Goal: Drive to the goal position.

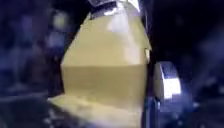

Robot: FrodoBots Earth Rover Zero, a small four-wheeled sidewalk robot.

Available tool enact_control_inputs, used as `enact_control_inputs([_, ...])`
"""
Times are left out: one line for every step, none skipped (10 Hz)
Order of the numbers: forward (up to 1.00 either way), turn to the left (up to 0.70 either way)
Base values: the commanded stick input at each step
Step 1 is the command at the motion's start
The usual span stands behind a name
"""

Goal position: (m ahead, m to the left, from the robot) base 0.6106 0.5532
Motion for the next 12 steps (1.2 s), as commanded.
enact_control_inputs([-0.41, 0.00])
enact_control_inputs([0.00, 0.00])
enact_control_inputs([0.00, 0.00])
enact_control_inputs([0.00, 0.00])
enact_control_inputs([0.00, 0.00])
enact_control_inputs([0.00, 0.00])
enact_control_inputs([0.00, 0.00])
enact_control_inputs([0.00, 0.00])
enact_control_inputs([0.00, 0.00])
enact_control_inputs([0.00, 0.00])
enact_control_inputs([0.00, -0.05])
enact_control_inputs([0.00, -0.43])
